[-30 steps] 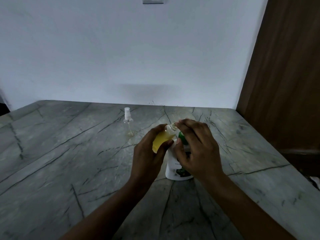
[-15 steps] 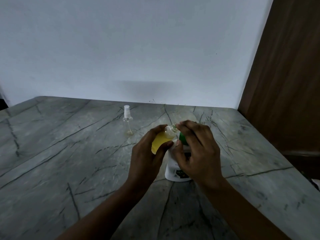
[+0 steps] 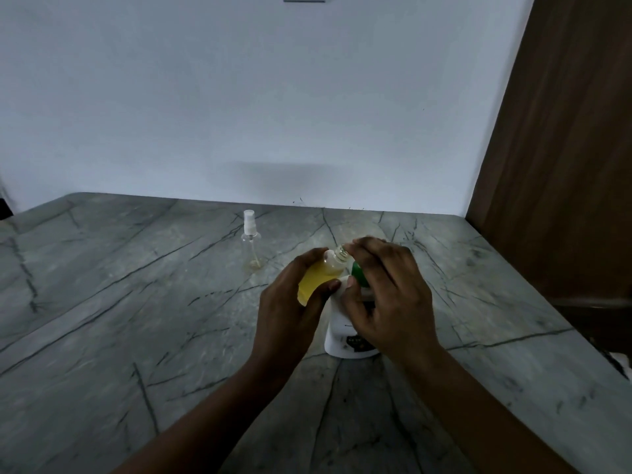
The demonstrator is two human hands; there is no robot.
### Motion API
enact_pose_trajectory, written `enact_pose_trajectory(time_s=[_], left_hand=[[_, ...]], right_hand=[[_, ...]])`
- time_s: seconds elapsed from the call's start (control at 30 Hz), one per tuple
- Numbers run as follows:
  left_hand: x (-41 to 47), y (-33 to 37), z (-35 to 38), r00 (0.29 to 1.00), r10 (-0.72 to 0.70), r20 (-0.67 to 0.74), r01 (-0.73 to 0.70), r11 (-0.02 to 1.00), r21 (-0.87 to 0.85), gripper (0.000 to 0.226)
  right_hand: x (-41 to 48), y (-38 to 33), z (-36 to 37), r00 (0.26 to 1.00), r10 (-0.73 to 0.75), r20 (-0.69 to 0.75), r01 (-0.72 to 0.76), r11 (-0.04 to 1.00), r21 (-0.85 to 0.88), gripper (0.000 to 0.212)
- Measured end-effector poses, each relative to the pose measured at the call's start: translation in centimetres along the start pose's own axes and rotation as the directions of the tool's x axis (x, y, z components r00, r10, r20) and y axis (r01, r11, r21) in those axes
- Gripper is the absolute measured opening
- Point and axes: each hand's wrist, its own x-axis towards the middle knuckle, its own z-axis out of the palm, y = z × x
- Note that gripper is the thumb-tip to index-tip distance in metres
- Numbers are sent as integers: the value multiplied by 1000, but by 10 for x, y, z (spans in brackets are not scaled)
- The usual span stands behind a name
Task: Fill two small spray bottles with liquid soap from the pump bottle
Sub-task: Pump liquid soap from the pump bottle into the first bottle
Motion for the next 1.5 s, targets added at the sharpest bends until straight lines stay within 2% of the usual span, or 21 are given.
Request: enact_pose_trajectory(time_s=[1.5], left_hand=[[0, 0, 1, 1000, 5, -20, -5, 1000, -14, 40]], right_hand=[[4, -1, -2, 999, 26, -20, -25, 1000, 16, 35]])
